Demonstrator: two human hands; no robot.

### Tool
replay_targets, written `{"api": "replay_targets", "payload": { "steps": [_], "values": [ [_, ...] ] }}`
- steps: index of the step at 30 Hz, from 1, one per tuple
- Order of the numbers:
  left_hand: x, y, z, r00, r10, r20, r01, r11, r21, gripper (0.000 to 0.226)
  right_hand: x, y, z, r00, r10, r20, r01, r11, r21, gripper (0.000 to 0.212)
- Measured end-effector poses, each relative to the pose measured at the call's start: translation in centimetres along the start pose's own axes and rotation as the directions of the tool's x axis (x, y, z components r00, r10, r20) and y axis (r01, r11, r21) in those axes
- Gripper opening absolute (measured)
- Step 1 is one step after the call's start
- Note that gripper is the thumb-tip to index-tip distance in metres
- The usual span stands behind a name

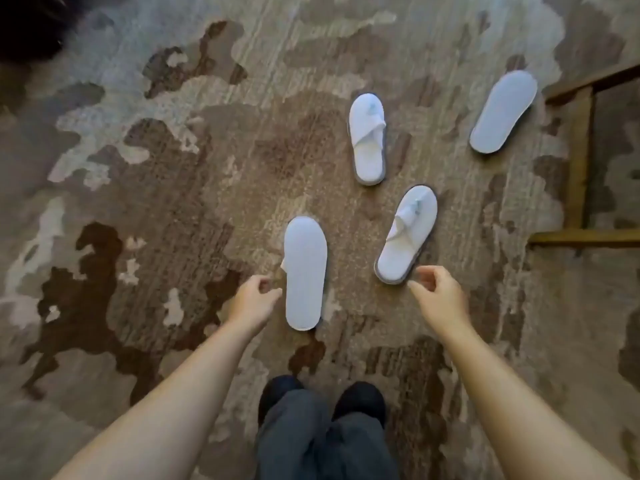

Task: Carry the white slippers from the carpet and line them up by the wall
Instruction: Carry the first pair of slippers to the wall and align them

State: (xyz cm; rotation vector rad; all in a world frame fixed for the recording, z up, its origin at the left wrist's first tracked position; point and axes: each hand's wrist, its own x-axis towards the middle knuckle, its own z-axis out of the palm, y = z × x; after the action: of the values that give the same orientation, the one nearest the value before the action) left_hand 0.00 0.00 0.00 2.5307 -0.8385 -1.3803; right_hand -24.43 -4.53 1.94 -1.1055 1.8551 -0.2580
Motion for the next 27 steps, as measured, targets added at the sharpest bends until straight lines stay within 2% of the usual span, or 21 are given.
{"api": "replay_targets", "payload": {
  "steps": [5, 8, 10, 13, 17, 20, 24, 27],
  "values": [
    [11.6, -4.3, 9.0, 1.000, -0.003, -0.022, 0.002, 0.999, -0.035, 0.059, 10.5, 9.2, 7.9, 0.996, 0.052, -0.066, -0.048, 0.997, 0.063, 0.046],
    [17.0, -5.8, 12.4, 1.000, 0.008, -0.017, -0.009, 0.996, -0.084, 0.058, 15.8, 12.9, 10.8, 0.987, 0.100, -0.126, -0.083, 0.988, 0.128, 0.058],
    [19.5, -6.3, 13.7, 1.000, 0.016, 0.010, -0.014, 0.989, -0.150, 0.055, 18.6, 14.1, 12.2, 0.968, 0.149, -0.200, -0.120, 0.981, 0.150, 0.068],
    [21.1, -6.7, 14.5, 0.999, -0.013, -0.047, 0.003, 0.978, -0.207, 0.057, 20.5, 14.5, 13.8, 0.934, 0.224, -0.279, -0.189, 0.971, 0.146, 0.082],
    [21.2, -6.4, 13.9, 0.999, 0.011, -0.047, -0.018, 0.991, -0.133, 0.060, 21.3, 14.6, 14.3, 0.901, 0.293, -0.320, -0.253, 0.954, 0.162, 0.086],
    [20.6, -5.5, 13.5, 0.994, 0.094, -0.054, -0.099, 0.988, -0.115, 0.052, 21.2, 14.6, 14.1, 0.898, 0.298, -0.324, -0.231, 0.945, 0.230, 0.079],
    [18.0, -2.9, 11.7, 0.973, 0.214, -0.087, -0.225, 0.963, -0.147, 0.031, 19.2, 12.6, 12.8, 0.933, 0.214, -0.290, -0.109, 0.934, 0.340, 0.045],
    [13.1, 0.4, 8.3, 0.960, 0.252, -0.119, -0.272, 0.941, -0.202, 0.032, 14.6, 8.9, 9.3, 0.950, 0.171, -0.262, -0.056, 0.916, 0.396, 0.035]
  ]
}}
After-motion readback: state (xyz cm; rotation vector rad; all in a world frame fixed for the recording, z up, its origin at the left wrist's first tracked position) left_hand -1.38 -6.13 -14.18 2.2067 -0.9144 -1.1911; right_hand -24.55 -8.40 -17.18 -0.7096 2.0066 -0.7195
